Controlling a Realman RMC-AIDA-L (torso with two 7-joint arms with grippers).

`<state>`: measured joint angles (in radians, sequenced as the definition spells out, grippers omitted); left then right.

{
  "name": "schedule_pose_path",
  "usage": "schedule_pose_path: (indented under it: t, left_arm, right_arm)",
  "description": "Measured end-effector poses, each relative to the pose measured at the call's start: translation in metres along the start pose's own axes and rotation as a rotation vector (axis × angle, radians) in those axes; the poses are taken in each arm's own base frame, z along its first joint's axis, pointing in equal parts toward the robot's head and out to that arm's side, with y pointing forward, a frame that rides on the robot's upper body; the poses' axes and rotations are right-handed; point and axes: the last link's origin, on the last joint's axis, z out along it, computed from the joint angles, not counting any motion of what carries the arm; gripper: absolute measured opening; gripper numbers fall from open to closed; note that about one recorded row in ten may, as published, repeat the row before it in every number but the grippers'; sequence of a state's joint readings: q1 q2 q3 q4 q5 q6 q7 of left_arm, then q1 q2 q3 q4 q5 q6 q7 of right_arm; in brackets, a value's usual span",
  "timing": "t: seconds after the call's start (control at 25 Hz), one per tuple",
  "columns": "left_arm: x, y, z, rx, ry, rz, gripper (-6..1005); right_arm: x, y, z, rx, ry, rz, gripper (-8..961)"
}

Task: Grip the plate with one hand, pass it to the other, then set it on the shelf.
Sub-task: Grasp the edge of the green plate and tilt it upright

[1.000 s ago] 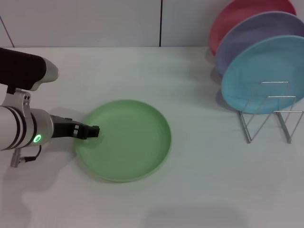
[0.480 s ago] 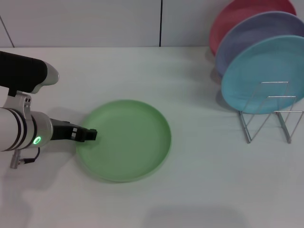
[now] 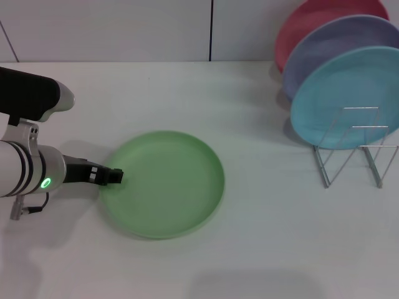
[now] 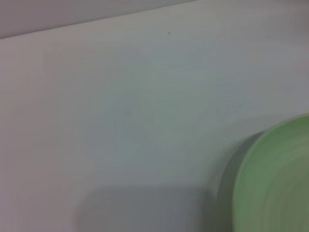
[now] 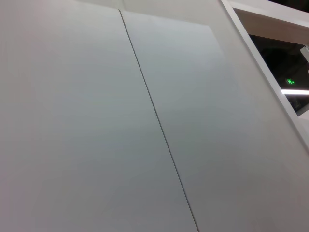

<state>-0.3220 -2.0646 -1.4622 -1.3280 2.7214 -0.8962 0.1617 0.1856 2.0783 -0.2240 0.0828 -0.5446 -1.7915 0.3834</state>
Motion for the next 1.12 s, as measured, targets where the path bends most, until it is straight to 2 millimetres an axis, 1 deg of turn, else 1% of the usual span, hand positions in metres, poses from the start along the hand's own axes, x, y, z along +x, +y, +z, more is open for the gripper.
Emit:
schedule_pose_path:
  t: [0.88, 1.12]
  left_arm:
    - [-0.0008, 0.0028, 0.0007, -0.007, -0.026, 0.008, 750]
    - [0.0005, 0.0038, 0.001, -0.01, -0.033, 0.009, 675]
  right_arm:
    - [0.0001, 0.0004, 0.0003, -0.001, -0.001, 0.001, 810]
    - [0.0003, 0.001, 0.0007, -0.002, -0.001, 0.002, 810]
